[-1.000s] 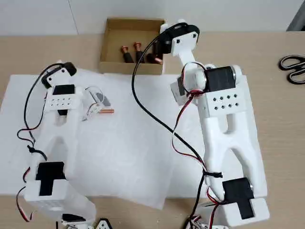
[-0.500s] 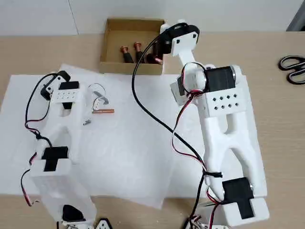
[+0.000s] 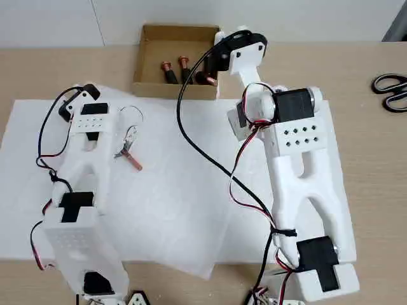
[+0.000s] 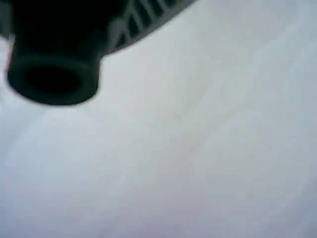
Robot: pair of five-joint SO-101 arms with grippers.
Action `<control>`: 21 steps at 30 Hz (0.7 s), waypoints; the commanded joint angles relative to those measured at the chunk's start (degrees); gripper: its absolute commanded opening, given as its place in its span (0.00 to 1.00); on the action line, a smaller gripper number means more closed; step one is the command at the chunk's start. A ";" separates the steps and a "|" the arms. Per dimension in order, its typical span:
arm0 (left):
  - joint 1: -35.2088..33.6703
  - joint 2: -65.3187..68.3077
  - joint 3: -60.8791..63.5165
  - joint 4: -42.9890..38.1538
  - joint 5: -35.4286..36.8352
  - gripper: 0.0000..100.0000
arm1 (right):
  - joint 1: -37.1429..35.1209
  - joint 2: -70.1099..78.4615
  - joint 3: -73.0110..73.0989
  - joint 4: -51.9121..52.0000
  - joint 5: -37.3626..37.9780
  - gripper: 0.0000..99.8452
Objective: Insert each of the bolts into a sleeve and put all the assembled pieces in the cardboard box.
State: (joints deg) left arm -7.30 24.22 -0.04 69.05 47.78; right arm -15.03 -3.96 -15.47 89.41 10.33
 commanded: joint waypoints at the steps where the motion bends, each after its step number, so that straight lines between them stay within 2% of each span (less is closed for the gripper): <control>1: 0.26 -0.97 -2.15 0.09 -1.05 0.01 | 0.48 -3.21 -2.46 0.13 -0.97 0.00; 4: 1.49 -1.32 -3.12 1.93 -4.57 0.01 | 0.48 -3.21 -2.46 0.13 -0.97 0.00; 12: 5.10 -11.25 -17.71 19.16 -17.14 0.01 | 0.31 -3.74 -2.46 1.45 -0.53 0.00; 17: 5.19 -19.69 -21.67 22.07 -22.24 0.01 | 0.92 -4.44 -2.55 5.58 -0.53 0.00; 21: 5.89 -27.60 -21.49 22.07 -25.14 0.01 | 1.71 -12.79 -1.32 5.76 -0.62 0.01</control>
State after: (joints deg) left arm -2.20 4.35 -18.59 90.77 24.40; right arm -13.89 -8.18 -15.47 95.03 10.07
